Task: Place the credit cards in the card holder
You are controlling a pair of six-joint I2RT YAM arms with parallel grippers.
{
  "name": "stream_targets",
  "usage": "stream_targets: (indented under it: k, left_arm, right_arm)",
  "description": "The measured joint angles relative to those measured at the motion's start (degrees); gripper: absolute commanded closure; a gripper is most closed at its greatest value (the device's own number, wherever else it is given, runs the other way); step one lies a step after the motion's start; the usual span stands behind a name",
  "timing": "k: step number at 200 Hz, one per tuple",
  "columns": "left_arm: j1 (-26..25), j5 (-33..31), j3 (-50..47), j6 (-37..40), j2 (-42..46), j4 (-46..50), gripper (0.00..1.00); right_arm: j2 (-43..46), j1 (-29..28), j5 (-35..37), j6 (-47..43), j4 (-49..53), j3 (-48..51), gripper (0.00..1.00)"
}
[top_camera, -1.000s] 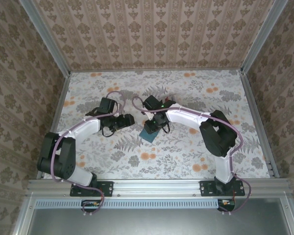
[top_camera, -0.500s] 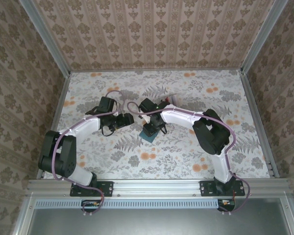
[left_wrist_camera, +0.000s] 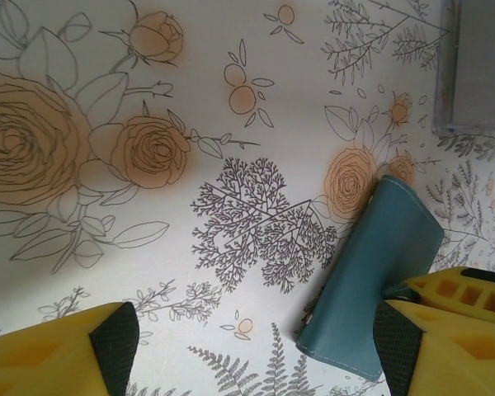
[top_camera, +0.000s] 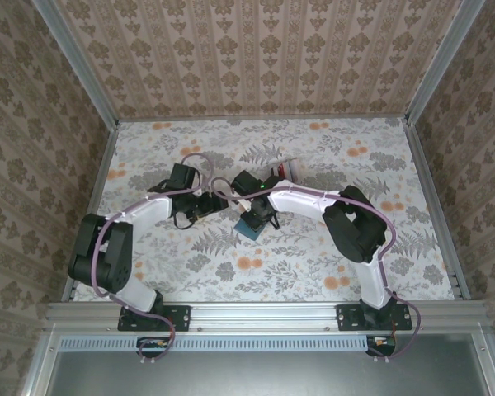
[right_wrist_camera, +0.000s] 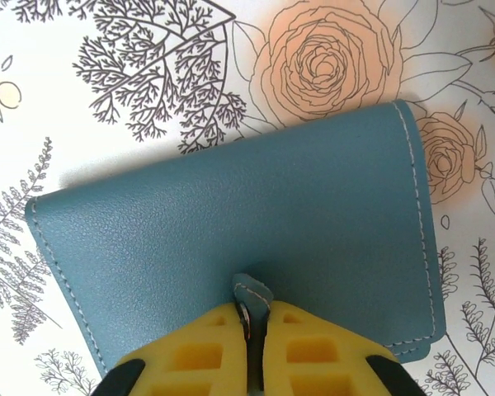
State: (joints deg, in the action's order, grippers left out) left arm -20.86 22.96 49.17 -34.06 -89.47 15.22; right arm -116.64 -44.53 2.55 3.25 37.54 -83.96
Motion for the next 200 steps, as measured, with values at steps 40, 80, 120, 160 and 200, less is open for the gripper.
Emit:
stream_targets:
  k: [40,80,120,160,200]
  left_arm:
    - [-2.6,1.16,0.33,-0.72,-2.69,-0.72,0.21]
    - [-3.82,1.57,1.03,-1.11,-3.39,-1.79,0.21]
    - [-3.98,3.04,2.29,-1.14,-3.41,-2.25,0.22]
    - [-5.27,5.75,2.73,-1.7,-3.48,-5.4,0.22]
    - [-6.93,8.68,2.23,-3.52,-3.5,-10.54,0.24]
  right_arm:
    - [5.84,0.66,-2.27,1.44,-6.03,7.28,0.88]
    - [13.57,3.06,-5.9,4.52,-13.62,14.08,0.88]
    - [15.78,4.33,-8.46,6.19,-19.26,14.71,0.89]
    - [16.06,5.16,-10.34,8.85,-21.84,15.52,0.89]
    - [19.5,8.46,-15.28,15.76,-30.69,22.95,0.89]
